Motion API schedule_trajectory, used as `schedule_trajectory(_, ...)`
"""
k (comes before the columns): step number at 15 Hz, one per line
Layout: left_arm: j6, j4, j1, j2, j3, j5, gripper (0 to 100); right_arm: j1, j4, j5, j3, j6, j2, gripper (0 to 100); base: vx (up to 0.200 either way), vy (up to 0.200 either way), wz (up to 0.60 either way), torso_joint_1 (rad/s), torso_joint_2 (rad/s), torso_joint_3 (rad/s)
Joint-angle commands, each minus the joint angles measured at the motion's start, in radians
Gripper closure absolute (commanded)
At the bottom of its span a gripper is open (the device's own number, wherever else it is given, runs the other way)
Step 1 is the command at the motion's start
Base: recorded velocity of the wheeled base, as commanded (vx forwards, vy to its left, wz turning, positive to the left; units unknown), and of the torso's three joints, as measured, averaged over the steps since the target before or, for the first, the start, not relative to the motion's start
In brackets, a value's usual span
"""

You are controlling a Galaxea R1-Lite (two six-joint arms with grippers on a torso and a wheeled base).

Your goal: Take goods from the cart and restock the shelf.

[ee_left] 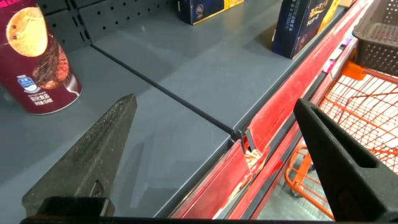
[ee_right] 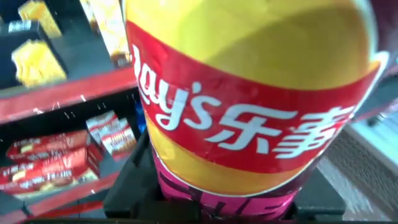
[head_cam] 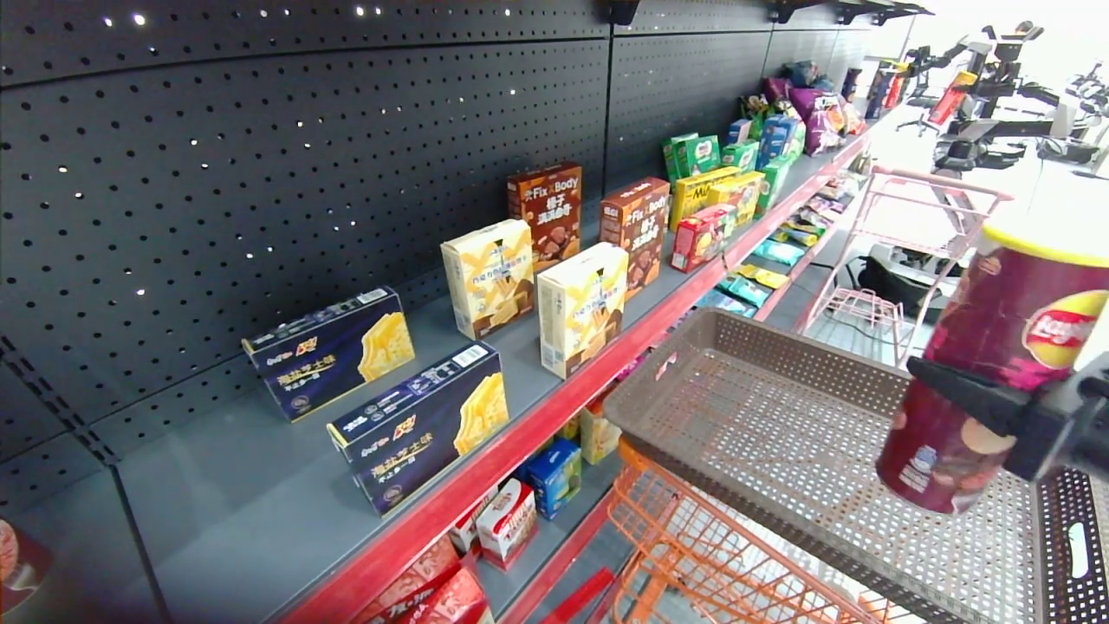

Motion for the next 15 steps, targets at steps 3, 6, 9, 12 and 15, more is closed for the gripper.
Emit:
schedule_trajectory(3,0.0,0.0,0.0,-0.001,0.0,0.0,0,-0.063,0.071,-0.002,0.138,-0.016,-0.253,100,0.0,0.0,0.0,0.0,0.0,0.0)
schedule_trajectory(6,0.0,0.0,0.0,0.001,0.0,0.0,0,-0.048,0.157,-0.106,0.169,-0.031,-0.31,100,0.0,0.0,0.0,0.0,0.0,0.0)
schedule_trajectory(9,0.0,0.0,0.0,0.001,0.0,0.0,0,-0.052,0.16,-0.103,0.191,-0.038,-0.333,100,0.0,0.0,0.2,0.002,0.0,-0.002)
schedule_trajectory(12,0.0,0.0,0.0,0.001,0.0,0.0,0,-0.037,0.16,-0.104,0.192,-0.038,-0.337,100,0.0,0.0,0.6,-0.001,0.0,-0.002)
schedule_trajectory(15,0.0,0.0,0.0,0.001,0.0,0.0,0,-0.031,0.162,-0.103,0.194,-0.038,-0.339,100,0.0,0.0,0.6,0.004,0.0,0.001)
